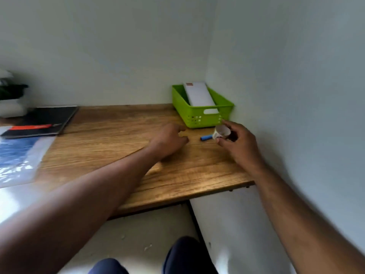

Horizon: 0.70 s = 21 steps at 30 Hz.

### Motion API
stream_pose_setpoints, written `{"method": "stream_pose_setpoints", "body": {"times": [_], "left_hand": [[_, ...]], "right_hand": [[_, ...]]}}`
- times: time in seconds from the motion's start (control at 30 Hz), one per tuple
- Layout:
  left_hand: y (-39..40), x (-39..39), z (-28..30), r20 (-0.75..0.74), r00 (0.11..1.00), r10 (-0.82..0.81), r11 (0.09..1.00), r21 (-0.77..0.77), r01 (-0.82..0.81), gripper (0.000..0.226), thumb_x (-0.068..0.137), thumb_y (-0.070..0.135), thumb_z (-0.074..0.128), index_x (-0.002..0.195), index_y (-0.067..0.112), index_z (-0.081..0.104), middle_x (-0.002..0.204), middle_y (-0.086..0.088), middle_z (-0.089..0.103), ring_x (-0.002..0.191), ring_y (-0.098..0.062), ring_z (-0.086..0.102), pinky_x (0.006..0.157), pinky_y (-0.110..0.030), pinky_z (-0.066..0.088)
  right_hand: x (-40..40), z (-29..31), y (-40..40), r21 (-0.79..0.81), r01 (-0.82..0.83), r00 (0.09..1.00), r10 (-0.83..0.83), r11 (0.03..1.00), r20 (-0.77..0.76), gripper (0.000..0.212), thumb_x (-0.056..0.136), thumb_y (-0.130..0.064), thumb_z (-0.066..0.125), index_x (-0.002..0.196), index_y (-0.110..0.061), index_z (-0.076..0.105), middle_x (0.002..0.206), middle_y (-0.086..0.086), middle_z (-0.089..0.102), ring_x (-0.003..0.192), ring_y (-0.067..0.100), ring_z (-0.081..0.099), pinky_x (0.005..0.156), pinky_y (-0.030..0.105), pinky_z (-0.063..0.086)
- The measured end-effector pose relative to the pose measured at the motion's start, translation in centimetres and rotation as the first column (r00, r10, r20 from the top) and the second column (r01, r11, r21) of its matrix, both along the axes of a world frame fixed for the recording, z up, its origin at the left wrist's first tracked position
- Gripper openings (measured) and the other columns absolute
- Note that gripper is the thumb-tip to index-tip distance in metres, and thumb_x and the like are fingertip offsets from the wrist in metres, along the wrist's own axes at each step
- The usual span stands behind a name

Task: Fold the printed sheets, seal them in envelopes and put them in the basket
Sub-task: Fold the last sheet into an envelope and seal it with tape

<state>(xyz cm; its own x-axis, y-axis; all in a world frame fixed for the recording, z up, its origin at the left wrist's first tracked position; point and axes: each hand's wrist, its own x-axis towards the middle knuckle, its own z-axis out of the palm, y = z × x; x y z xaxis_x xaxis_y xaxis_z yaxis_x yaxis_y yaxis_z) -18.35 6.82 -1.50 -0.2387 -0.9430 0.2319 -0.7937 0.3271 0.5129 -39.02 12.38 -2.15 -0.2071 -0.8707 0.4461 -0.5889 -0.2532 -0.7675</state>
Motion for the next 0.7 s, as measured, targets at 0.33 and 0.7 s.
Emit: {"method": "stream_pose_setpoints", "body": {"times": [0.33,0.7], "left_hand": [[-3.0,-6.2,0.6,0.052,0.995,-0.087,0.995,0.049,0.085,0.029,0.080,0.035,0.075,0.100,0.014,0.077,0.101,-0.002,0.073,0.089,-0.014,0.063,0.070,-0.023,0.044],[-5.1,-4.9,-0.5,-0.085,0.992,-0.095,0.995,0.023,0.097,0.027,0.077,0.035,0.079,0.097,0.018,0.077,0.089,0.005,0.070,0.072,0.000,0.054,0.056,-0.013,0.037]], "right_hand": [[-5.1,0.2,-0.2,0.142,-0.046,0.999,0.044,0.989,0.019,0.057,0.080,-0.010,0.072,0.132,-0.023,0.054,0.114,-0.010,0.059,0.100,0.004,0.057,0.083,0.013,0.042],[-5.4,-0.6,-1.4,0.155,0.001,0.992,0.018,0.988,-0.124,0.064,0.079,-0.017,0.074,0.137,-0.024,0.046,0.134,0.000,0.055,0.117,0.013,0.054,0.092,0.018,0.039]]}}
